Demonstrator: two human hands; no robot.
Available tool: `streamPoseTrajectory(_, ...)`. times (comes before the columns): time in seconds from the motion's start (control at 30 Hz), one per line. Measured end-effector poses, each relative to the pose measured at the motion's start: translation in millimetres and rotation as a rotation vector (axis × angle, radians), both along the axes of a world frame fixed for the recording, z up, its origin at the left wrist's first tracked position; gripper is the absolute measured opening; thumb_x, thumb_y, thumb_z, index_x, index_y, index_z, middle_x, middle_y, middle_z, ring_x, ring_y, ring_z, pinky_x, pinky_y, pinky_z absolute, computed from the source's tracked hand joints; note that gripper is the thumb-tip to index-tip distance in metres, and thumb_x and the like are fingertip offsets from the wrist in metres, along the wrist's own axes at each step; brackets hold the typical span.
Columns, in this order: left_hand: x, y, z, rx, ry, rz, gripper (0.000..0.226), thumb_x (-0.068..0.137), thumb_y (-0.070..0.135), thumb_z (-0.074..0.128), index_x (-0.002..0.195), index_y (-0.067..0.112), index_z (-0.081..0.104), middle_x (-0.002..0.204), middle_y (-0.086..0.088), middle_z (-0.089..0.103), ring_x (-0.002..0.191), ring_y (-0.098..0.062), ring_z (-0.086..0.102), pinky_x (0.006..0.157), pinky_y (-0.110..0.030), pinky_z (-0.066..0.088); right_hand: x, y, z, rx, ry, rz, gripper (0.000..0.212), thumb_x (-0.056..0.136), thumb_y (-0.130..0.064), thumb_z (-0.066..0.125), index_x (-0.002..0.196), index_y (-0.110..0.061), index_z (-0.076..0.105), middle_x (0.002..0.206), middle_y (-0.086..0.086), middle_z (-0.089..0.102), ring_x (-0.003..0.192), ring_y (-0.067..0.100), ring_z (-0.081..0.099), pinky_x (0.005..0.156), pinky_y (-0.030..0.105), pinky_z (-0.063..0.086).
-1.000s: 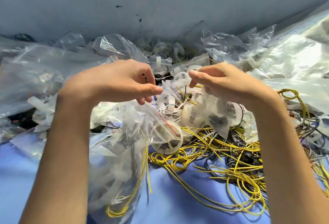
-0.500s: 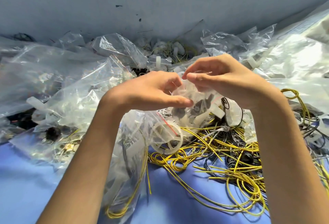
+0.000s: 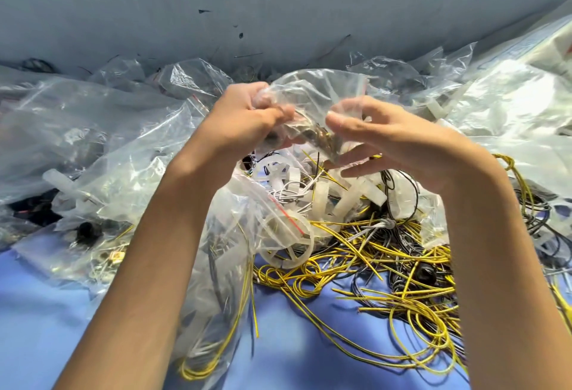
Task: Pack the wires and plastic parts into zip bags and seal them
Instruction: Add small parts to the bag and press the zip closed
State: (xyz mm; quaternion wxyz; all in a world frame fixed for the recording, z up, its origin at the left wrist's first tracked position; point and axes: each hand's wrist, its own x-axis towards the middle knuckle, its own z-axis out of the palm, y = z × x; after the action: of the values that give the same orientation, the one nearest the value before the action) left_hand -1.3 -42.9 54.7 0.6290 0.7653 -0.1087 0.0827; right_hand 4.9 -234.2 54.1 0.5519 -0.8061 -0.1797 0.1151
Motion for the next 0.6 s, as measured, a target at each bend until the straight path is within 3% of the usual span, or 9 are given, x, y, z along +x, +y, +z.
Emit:
streamPoseTrajectory(0.07,0.2,3.2,1.8,-0.097,0.04,-0.031,0.021,0.088,-0.005,0.057,0.07,0.003,0.049,0.059,0.002,0.064,0.049,-0.006,0.062,0.054,-0.022,0.056,1.7,-2.1,-1.6,0.037,-0.002,0.04,0.065,0.054,-0.044,0.074,0.112,-0.023,0.055,0.094,0.001,0.073,0.08,0.015,0.072,0.075,0.028,0.059)
streamPoseTrajectory(0.13,-0.6,10.1,2.3,-0.028,0.049,-0.08,0.015,0.084,0.003,0.065,0.077,0.004,0.052,0.066,0.0,0.067,0.055,-0.009,0.064,0.062,-0.026,0.058,3.5,-2.4,-1.7,0.046,-0.045,0.029,0.049,0.063,-0.03,0.073,0.108,-0.016,0.059,0.084,0.002,0.07,0.071,0.011,0.065,0.071,0.023,0.057)
streamPoseTrajectory(0.2,-1.1,17.9,0.8,0.154,0.048,-0.107,0.028,0.069,0.021,0.076,0.085,0.01,0.056,0.072,0.002,0.071,0.063,-0.011,0.066,0.066,-0.025,0.055,4.3,-1.9,-0.6,0.007,-0.14,-0.024,0.029,0.075,-0.023,0.073,0.098,-0.009,0.063,0.077,0.004,0.062,0.066,0.009,0.055,0.066,0.021,0.049)
streamPoseTrajectory(0.27,-1.1,23.1,-0.7,0.266,0.079,-0.115,0.05,0.057,0.031,0.08,0.096,0.012,0.054,0.083,0.002,0.075,0.076,-0.015,0.07,0.078,-0.035,0.055,4.5,-3.2,0.4,0.012,-0.222,-0.09,0.013,0.08,-0.017,0.072,0.085,-0.01,0.062,0.07,0.0,0.054,0.065,0.008,0.047,0.063,0.022,0.039)
streamPoseTrajectory(0.33,-0.4,25.0,-1.7,0.317,0.11,-0.112,0.062,0.053,0.037,0.087,0.102,0.019,0.055,0.088,0.004,0.075,0.085,-0.013,0.071,0.086,-0.042,0.051,2.6,-5.0,2.4,0.049,-0.261,-0.1,0.012,0.08,-0.015,0.072,0.079,-0.016,0.061,0.066,-0.007,0.05,0.064,0.007,0.045,0.062,0.023,0.033)
streamPoseTrajectory(0.4,0.5,23.2,-2.2,0.341,0.126,-0.134,0.063,0.052,0.045,0.084,0.106,0.024,0.059,0.09,0.005,0.075,0.086,-0.006,0.069,0.083,-0.032,0.051,0.0,-4.8,3.9,0.076,-0.27,-0.047,0.012,0.079,-0.017,0.075,0.084,-0.016,0.064,0.07,-0.004,0.052,0.069,0.01,0.047,0.065,0.025,0.036)
streamPoseTrajectory(0.5,-2.2,12.0,-1.6,0.34,0.089,-0.178,0.053,0.055,0.048,0.083,0.098,0.022,0.067,0.084,0.007,0.074,0.079,0.0,0.067,0.072,-0.016,0.047,-3.3,0.2,5.1,0.161,-0.223,0.008,0.018,0.085,-0.018,0.065,0.103,-0.016,0.062,0.085,-0.003,0.061,0.08,0.009,0.059,0.075,0.026,0.057)
streamPoseTrajectory(0.6,-5.0,-0.3,-1.4,0.304,0.06,-0.169,0.042,0.057,0.047,0.074,0.089,0.021,0.067,0.071,0.012,0.07,0.067,0.004,0.061,0.057,-0.009,0.042,-3.6,4.8,6.2,0.259,-0.205,-0.006,0.013,0.092,-0.014,0.056,0.102,-0.022,0.06,0.078,-0.01,0.063,0.073,0.003,0.063,0.064,0.023,0.056)
